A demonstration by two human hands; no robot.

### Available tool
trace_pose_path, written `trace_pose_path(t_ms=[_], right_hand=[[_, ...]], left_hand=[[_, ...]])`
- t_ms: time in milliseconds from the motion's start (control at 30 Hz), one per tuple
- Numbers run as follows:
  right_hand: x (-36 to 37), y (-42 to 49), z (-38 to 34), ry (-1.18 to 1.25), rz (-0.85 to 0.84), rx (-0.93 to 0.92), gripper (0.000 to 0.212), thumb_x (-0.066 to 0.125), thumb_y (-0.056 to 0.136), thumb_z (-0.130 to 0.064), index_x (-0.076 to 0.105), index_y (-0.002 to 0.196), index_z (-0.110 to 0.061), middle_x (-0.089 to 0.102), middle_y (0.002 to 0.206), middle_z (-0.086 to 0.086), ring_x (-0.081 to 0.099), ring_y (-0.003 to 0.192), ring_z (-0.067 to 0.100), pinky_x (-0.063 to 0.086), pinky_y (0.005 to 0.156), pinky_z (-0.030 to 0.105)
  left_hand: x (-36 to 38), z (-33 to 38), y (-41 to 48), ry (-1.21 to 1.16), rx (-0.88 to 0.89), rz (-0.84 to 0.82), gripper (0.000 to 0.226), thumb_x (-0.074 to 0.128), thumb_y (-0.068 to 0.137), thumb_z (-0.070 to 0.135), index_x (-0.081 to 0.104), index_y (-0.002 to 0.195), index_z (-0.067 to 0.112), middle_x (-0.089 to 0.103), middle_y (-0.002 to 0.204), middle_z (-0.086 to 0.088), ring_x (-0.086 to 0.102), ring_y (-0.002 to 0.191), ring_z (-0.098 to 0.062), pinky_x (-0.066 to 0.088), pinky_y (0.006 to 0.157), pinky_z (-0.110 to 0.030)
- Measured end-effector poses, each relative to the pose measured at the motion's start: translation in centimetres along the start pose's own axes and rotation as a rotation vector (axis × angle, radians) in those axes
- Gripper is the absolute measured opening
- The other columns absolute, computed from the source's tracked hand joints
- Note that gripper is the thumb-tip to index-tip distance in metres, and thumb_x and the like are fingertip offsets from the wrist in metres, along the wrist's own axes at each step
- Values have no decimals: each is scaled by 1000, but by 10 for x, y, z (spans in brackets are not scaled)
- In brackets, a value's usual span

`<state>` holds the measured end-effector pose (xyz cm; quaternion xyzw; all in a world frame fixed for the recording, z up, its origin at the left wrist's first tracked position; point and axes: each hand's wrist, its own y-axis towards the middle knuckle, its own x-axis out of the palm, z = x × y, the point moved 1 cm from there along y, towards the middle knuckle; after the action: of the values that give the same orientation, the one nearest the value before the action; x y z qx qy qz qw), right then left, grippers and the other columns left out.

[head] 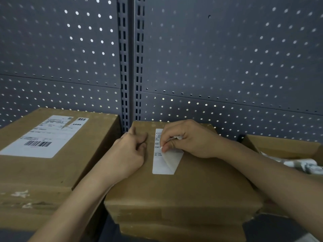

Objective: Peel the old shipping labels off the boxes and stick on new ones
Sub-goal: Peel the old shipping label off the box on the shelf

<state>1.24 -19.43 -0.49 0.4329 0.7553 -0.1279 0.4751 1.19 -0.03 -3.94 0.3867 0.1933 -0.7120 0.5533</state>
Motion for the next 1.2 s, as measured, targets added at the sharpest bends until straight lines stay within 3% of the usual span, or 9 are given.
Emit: trace_pose_path(t_ms=[200,300,367,533,700,833,900,1033,1200], right_hand=[[4,8,4,62,21,6,4,72,85,-21,73,87,-17,67,86,-8,61,85,5,50,82,34],[6,11,2,81,-8,17,2,72,86,-21,71,85,-21,63,83,-15,59,84,2,46,80,24],[6,13,1,94,-25,32,6,72,86,-20,69,84,-25,62,81,-18,59,83,1,45,78,21],[6,25,-1,116,-71,40,8,74,84,-20,69,82,-25,64,82,-8,62,80,11,49,77,32],[-4,19,-2,180,-124,110,2,72,86,-18,72,86,-15,64,72,-15,55,67,-2,42,68,16],[-33,8,-1,205,-256,210,16,66,91,-14,73,100,-4,66,79,21,58,64,15,51,64,25],[-41,4,0,226,-319,244,18,64,92,-15,72,105,-5,67,90,27,63,69,20,55,69,29],[-46,-6,1,197,-305,277,28,65,87,-33,73,108,-16,69,94,19,61,75,24,53,74,32],[-45,-18,3,317,-209,267,35,64,83,-39,74,101,-11,56,67,12,44,62,19,39,71,35]], left_hand=[[0,-1,1,19,-8,-7,45,42,101,21,44,146,22,9,163,-1,15,149,-19,11,109,-17],[0,-1,2,26,0,-29,45,42,101,20,42,147,23,8,163,-5,11,149,-20,11,115,-24],[1,-1,3,18,7,-24,44,42,101,19,45,145,23,10,163,-7,9,149,-19,11,116,-24],[3,-8,7,-52,48,-19,36,45,99,14,62,130,22,27,158,-10,7,149,-14,17,119,-26],[4,-7,4,-59,29,5,38,45,101,18,56,137,20,20,161,-4,8,149,-10,12,117,-21],[2,-2,1,-56,-9,20,41,45,101,19,49,142,19,12,162,-1,9,148,-11,9,110,-14],[2,-1,1,-55,-10,21,42,45,101,20,48,143,20,13,162,0,9,148,-10,9,111,-15],[1,-2,-1,-63,-18,18,42,45,101,21,48,143,22,12,162,1,9,148,-11,10,115,-18],[1,-2,-2,-60,-20,1,42,43,102,21,47,144,22,11,162,-1,7,149,-12,8,113,-17]])
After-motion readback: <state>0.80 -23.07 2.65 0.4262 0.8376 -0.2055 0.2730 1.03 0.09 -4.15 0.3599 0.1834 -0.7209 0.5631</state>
